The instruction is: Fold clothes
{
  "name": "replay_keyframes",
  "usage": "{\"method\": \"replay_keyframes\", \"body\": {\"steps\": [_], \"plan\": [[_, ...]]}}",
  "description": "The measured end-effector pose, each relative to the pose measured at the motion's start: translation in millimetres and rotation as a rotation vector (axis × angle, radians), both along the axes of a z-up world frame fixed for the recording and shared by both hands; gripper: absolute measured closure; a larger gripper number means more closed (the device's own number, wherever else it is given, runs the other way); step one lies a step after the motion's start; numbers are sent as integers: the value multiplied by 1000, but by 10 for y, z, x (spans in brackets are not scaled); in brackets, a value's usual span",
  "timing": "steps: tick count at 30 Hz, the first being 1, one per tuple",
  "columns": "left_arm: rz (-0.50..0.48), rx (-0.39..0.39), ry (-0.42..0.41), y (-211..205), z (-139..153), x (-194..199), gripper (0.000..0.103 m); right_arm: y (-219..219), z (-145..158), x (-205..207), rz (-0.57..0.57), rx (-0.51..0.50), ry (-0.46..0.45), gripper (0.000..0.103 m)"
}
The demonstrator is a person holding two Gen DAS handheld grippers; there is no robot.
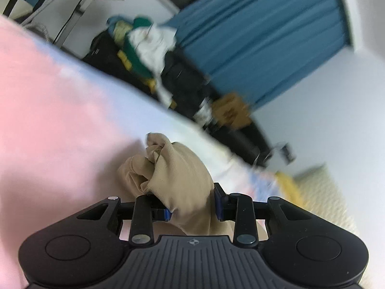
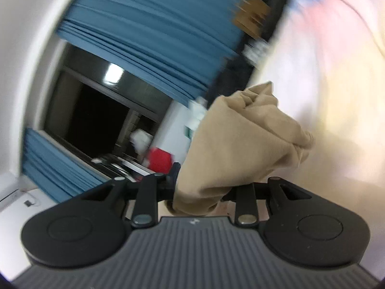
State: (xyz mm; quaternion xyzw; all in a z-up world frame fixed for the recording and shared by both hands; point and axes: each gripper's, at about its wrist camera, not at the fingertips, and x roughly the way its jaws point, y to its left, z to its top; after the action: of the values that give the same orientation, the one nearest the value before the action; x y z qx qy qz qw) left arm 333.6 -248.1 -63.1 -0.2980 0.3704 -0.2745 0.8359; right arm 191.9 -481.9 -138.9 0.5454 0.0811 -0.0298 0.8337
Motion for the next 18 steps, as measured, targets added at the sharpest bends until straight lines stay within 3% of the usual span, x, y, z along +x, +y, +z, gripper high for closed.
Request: {"method": "replay_keyframes", "body": {"steps": [4,11,12,14,18], "plan": [[-58,99,0,131,-342,-127,70,98,-457,-175,38,56,88,71],[-73,181,32,298,-598,-385,62,304,-691,-358,40,130,270,66],[-77,190,32,324,-587,-433,61,331,-677,-392,42,124,293,64],[-105,224,6,339,-456,-489,44,382,-598,-463,45,95,338,57],[-140,325,-71,331,-32,-716,29,442,-326,-724,16,30,396,37]]}}
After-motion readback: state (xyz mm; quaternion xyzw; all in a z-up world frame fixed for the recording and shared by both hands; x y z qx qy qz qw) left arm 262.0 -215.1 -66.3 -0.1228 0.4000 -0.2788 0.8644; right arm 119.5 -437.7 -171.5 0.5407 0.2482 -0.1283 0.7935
